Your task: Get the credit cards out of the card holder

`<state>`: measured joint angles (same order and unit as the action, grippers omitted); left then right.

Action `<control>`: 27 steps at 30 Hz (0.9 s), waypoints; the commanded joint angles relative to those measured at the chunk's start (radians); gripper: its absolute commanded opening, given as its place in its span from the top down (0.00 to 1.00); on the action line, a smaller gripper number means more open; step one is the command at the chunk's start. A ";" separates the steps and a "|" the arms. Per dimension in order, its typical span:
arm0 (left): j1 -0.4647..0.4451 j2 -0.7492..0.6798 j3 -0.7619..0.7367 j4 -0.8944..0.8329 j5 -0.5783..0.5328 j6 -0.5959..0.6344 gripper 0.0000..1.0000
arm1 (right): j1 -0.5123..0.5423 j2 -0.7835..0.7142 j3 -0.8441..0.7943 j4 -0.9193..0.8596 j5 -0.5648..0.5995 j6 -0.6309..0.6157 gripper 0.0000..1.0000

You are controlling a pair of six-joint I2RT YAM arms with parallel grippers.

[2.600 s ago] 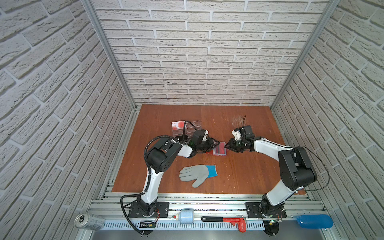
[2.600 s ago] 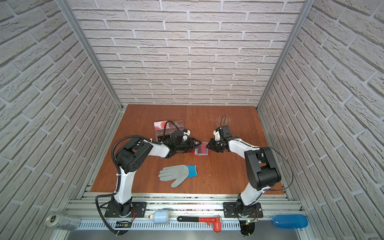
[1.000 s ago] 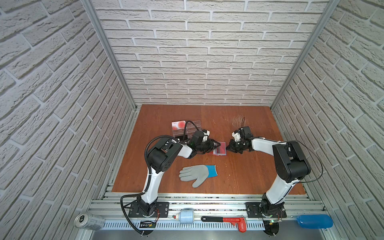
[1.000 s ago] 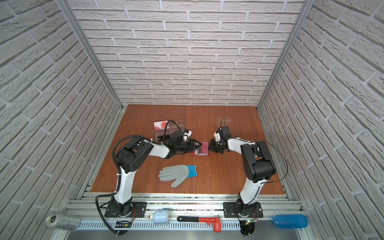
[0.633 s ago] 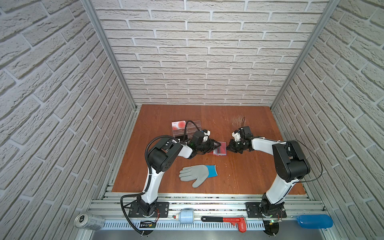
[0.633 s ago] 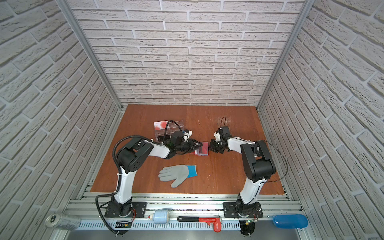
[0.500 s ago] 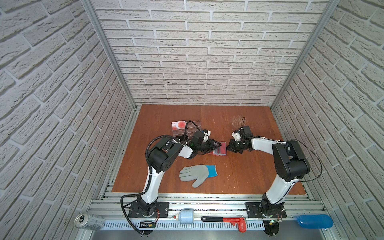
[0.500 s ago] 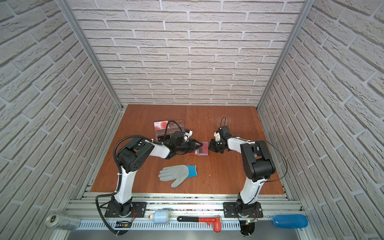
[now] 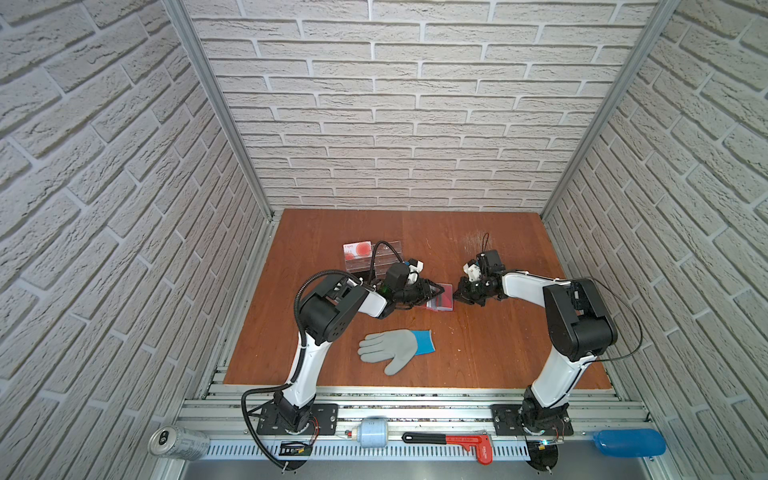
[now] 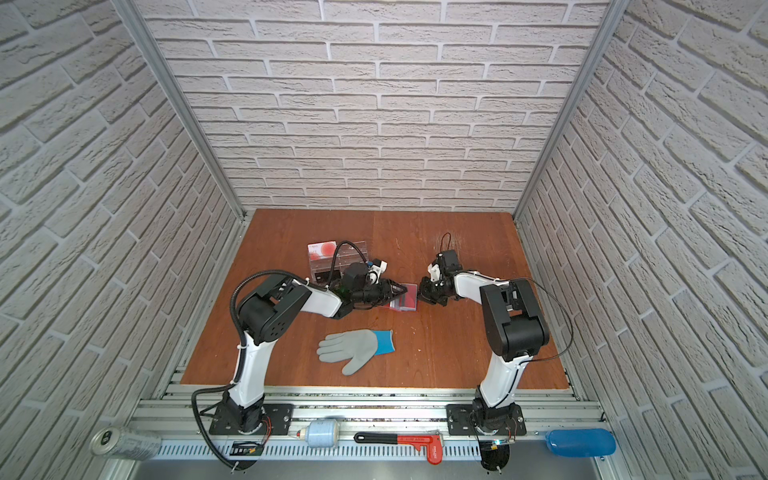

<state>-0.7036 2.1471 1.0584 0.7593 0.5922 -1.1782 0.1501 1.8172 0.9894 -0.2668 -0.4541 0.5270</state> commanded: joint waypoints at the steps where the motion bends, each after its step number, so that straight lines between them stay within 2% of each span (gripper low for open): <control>1: -0.054 0.032 0.031 0.059 0.065 0.020 0.60 | 0.019 0.065 -0.003 0.042 0.015 0.000 0.94; 15: -0.085 0.049 0.057 0.015 0.061 0.051 0.63 | 0.019 0.092 0.038 0.043 -0.001 0.008 0.94; 27: -0.092 0.048 0.035 0.015 0.058 0.058 0.65 | 0.019 0.139 0.153 -0.047 0.055 -0.030 0.94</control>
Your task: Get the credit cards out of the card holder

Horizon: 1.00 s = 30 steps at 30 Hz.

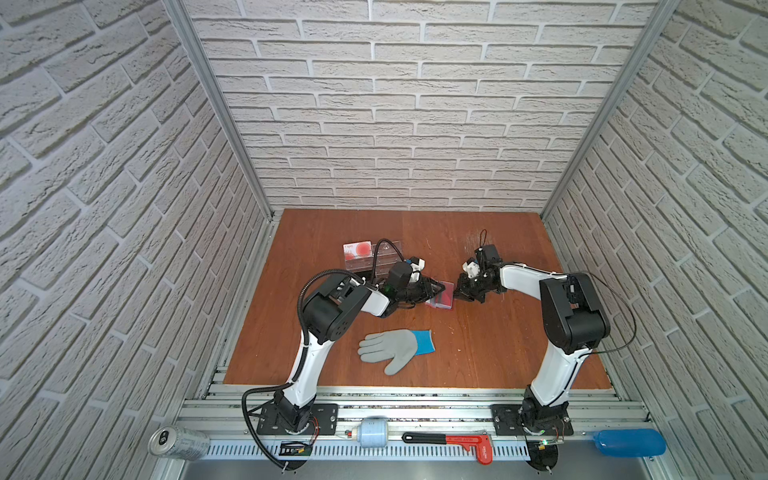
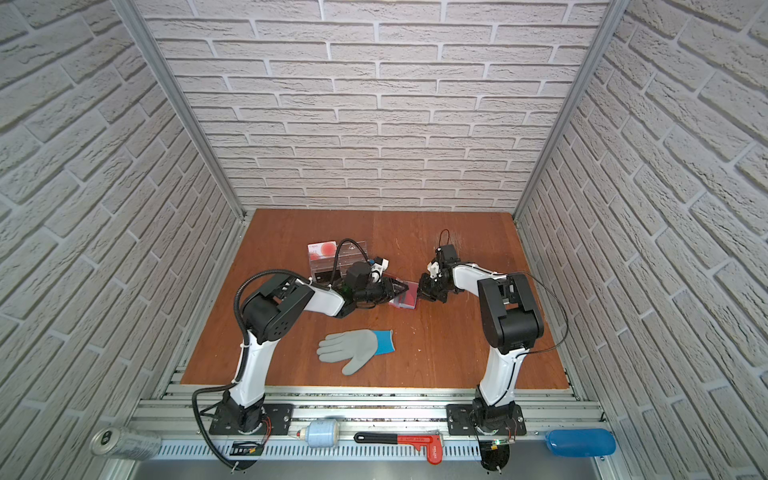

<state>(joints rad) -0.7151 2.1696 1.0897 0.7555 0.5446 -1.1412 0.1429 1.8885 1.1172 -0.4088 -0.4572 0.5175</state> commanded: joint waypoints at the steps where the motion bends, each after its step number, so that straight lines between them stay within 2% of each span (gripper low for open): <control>1: -0.081 0.025 0.004 0.019 0.106 0.021 0.65 | 0.026 0.077 0.042 0.086 0.058 -0.023 0.94; 10: -0.085 0.021 0.000 0.022 0.097 0.020 0.65 | 0.030 0.139 0.135 0.030 0.061 -0.050 0.94; 17: -0.090 0.047 0.013 0.050 0.078 0.001 0.66 | 0.046 0.150 0.131 0.037 0.057 -0.052 0.94; 30: -0.064 -0.011 -0.056 0.026 -0.013 0.011 0.66 | 0.037 0.125 0.108 0.039 0.052 -0.048 0.94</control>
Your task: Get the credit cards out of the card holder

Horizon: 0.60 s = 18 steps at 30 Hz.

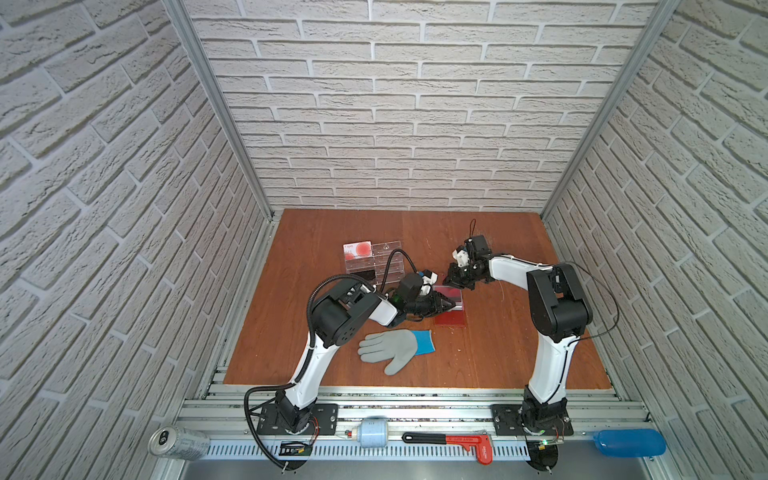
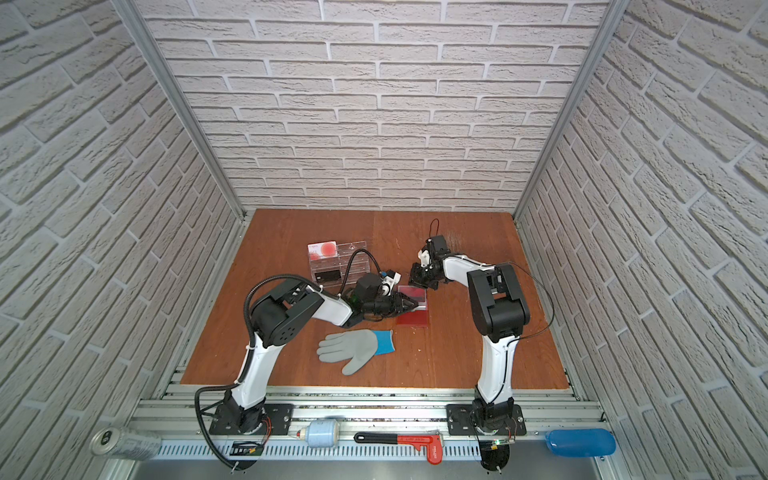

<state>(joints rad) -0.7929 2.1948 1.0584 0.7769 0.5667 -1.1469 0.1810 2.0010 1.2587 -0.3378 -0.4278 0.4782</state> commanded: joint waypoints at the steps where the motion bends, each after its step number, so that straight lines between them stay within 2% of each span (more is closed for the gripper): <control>1: 0.014 -0.041 -0.023 -0.015 -0.039 0.027 0.66 | -0.004 0.007 -0.037 -0.032 0.024 -0.009 0.94; 18: 0.066 -0.043 0.055 -0.199 -0.064 0.116 0.66 | -0.075 -0.148 -0.209 -0.010 0.085 0.011 0.94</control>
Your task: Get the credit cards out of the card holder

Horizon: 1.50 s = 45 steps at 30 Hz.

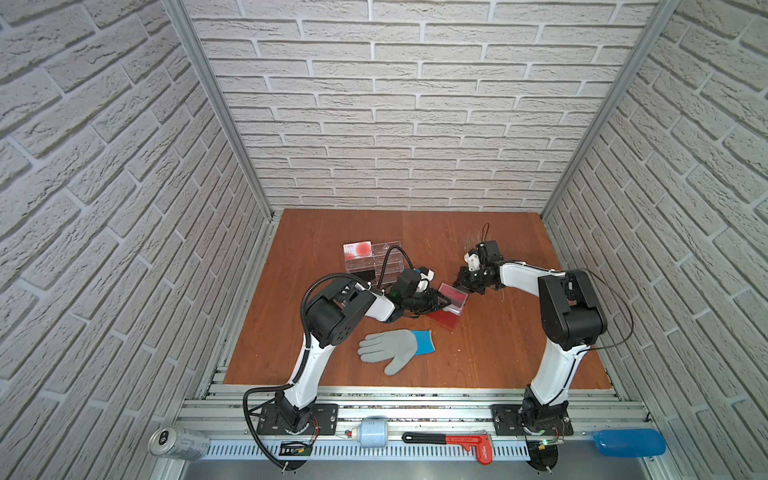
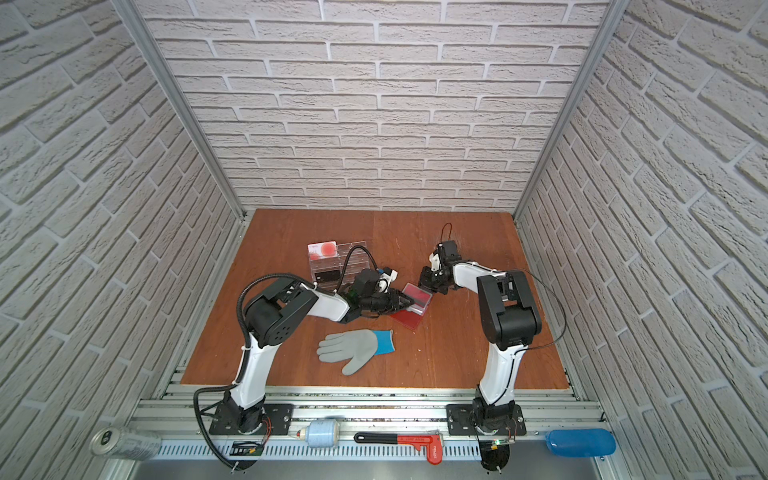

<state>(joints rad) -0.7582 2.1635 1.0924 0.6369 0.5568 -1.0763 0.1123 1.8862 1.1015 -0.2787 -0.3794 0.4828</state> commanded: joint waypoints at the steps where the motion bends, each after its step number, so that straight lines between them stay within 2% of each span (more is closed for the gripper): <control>1: 0.033 -0.008 0.032 -0.066 -0.052 0.049 0.66 | -0.009 -0.048 -0.067 -0.068 0.041 0.009 0.94; 11: 0.046 0.034 0.146 -0.114 -0.029 0.060 0.67 | -0.029 -0.137 -0.195 -0.031 0.038 0.027 0.94; 15: 0.051 -0.005 0.115 -0.115 -0.030 0.065 0.66 | -0.036 -0.146 -0.184 -0.038 0.021 0.020 0.93; 18: 0.054 -0.036 0.075 -0.115 -0.028 0.061 0.62 | -0.037 -0.168 -0.179 -0.038 0.011 0.023 0.92; 28: 0.050 -0.071 -0.007 -0.018 -0.001 -0.007 0.59 | -0.037 -0.251 -0.180 -0.040 -0.018 0.038 0.82; 45: 0.035 -0.047 0.021 0.020 0.020 -0.033 0.58 | -0.033 -0.155 -0.240 0.052 -0.066 0.055 0.85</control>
<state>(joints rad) -0.7158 2.1254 1.1019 0.5987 0.5625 -1.1049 0.0803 1.7081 0.8810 -0.2649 -0.4339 0.5266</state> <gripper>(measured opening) 0.418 0.156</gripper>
